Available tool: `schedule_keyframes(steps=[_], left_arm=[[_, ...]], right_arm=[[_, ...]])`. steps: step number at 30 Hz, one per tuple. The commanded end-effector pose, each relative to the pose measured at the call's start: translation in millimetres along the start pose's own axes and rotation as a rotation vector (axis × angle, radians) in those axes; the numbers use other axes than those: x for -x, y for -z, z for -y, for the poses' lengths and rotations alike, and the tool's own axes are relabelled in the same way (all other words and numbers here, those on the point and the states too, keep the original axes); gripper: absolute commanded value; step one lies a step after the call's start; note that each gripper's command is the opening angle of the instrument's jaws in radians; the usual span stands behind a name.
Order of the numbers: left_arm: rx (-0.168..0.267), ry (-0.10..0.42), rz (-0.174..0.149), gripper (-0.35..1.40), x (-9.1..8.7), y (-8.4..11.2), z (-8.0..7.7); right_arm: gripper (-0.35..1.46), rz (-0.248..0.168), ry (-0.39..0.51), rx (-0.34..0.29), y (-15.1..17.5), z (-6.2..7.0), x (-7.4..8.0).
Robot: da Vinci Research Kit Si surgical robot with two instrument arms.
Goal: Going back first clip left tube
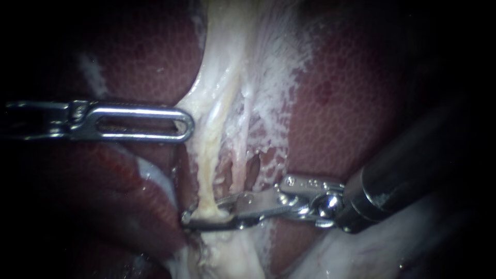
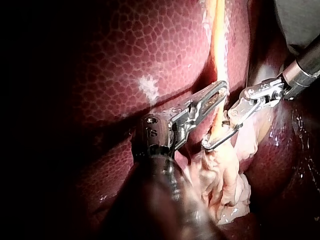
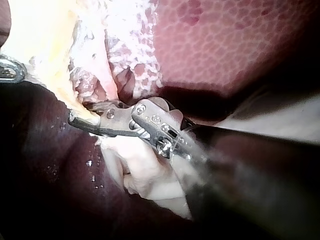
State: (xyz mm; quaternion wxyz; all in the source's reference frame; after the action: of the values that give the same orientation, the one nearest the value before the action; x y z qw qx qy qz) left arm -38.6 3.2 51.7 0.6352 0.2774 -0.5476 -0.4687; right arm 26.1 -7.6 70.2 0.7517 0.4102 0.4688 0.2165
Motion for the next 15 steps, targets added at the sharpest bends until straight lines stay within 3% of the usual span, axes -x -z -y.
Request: schedule_keyframes(steps=[1,14,15], left_arm=[[-0.003,0.0,-0.001,-0.35,0.0,0.0,0.0],[-0.002,0.0,-0.001,-0.35,0.0,0.0,0.0],[-0.002,0.0,-0.001,-0.35,0.0,0.0,0.0]], right_arm=[[-0.35,0.0,0.0,0.0,0.0,0.0,0.0],[-0.35,-0.001,0.001,0.002,-0.1,0.2,-0.1],[-0.13,-0.001,0.001,0.002,-0.1,0.2,-0.1]])
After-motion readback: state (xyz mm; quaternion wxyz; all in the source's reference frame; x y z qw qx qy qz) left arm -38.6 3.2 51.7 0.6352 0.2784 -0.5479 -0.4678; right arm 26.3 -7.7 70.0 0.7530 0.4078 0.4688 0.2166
